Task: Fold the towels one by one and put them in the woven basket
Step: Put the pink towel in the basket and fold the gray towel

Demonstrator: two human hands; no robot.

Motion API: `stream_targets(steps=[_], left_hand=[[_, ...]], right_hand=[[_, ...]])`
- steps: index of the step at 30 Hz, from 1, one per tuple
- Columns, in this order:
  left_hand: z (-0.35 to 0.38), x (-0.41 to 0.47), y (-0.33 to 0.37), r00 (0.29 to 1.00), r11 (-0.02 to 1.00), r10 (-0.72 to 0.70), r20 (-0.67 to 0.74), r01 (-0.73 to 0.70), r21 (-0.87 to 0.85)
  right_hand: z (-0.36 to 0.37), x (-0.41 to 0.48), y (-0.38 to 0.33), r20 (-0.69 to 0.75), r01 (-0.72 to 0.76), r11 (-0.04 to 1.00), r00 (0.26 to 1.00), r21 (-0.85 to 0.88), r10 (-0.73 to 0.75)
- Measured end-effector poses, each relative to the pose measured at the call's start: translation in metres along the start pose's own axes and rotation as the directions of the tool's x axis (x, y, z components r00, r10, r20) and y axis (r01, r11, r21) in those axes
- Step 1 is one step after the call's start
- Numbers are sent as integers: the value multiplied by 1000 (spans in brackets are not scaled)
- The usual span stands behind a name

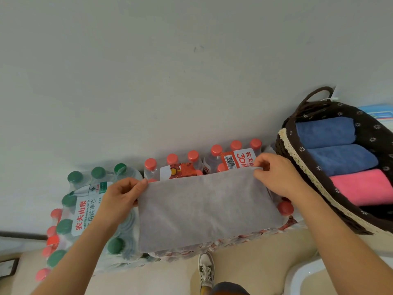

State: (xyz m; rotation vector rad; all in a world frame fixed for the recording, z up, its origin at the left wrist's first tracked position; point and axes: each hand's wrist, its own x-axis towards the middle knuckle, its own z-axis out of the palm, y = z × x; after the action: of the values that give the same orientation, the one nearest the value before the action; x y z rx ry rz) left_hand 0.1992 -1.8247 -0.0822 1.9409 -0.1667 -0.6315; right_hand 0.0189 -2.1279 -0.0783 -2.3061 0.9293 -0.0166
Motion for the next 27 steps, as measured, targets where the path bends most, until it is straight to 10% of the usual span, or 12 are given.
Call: stream_targets(steps=[17,27], left_hand=[[3,7,2,982,994,-101,-158,105,21],[-10,3,13,978,939,-174,118,129,319]], right_hand=[[6,1,0,56,74,963,997,-259,-62],[-5,18,-15,337,64,967,941,-245,24]])
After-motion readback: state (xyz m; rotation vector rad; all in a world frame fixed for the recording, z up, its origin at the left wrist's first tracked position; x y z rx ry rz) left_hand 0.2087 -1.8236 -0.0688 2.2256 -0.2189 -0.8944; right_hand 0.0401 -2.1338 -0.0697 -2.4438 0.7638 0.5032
